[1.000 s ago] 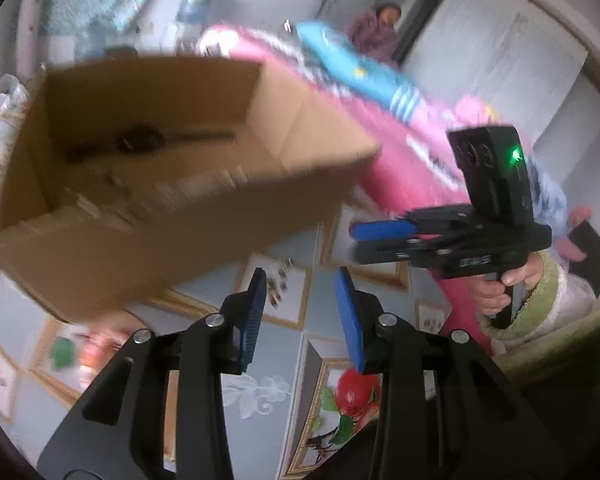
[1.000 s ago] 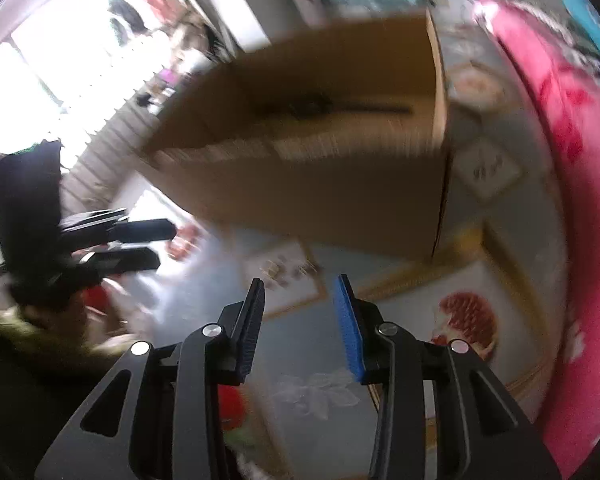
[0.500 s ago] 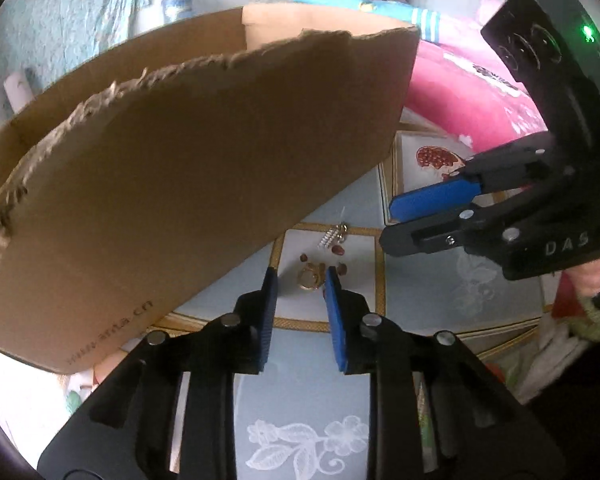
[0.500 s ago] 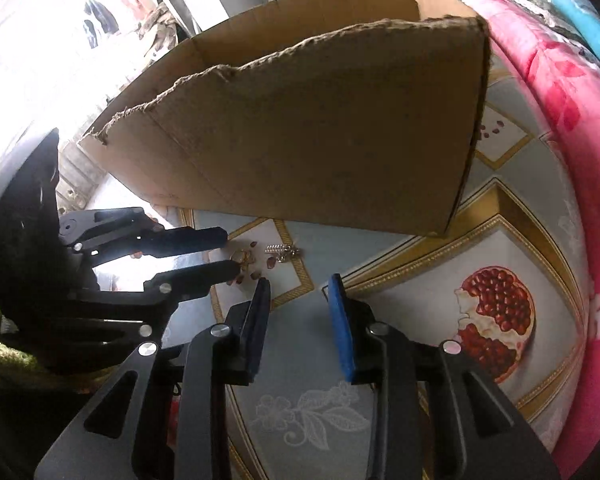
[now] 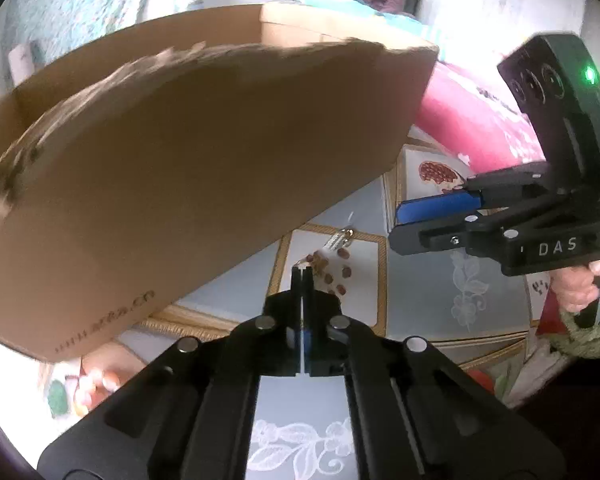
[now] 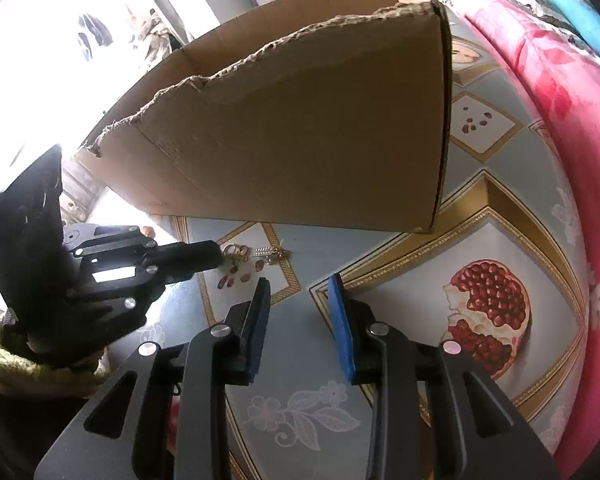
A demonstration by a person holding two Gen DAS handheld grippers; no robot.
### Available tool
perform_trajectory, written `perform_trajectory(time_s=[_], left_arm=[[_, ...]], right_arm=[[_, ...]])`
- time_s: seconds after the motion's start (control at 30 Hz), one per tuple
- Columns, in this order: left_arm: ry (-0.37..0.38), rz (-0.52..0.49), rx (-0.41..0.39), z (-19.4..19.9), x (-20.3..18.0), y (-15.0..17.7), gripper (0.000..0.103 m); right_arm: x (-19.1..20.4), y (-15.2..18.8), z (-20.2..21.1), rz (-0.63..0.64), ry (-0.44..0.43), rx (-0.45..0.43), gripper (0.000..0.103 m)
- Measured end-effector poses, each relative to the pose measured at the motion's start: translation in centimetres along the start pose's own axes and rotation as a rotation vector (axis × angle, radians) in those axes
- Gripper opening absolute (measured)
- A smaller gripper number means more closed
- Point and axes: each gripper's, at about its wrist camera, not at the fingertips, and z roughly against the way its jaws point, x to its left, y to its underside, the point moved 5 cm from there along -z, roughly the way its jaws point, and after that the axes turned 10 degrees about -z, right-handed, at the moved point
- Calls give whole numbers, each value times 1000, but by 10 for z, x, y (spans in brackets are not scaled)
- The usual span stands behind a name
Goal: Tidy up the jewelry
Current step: 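Lower the right gripper to the tablecloth and close it on a spring charm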
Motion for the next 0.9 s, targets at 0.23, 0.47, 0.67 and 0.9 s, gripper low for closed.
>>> perform_trajectory(time_s=[0.23,0.47,0.67,0.9], left_arm=[[-13,62,5,10,2,15,0],[-46,62,5,15,-1,19,0],[-51,68,1,18,-2,22,0],[-55,64,-1,17,-4,23,0]], right_arm=[[4,-3,2,40,19,-17,30],[30,-11,-8,194,70,-59,30],[50,-12,-26,324,131,-59,30],[53,-12,-32,304,115,-39,5]])
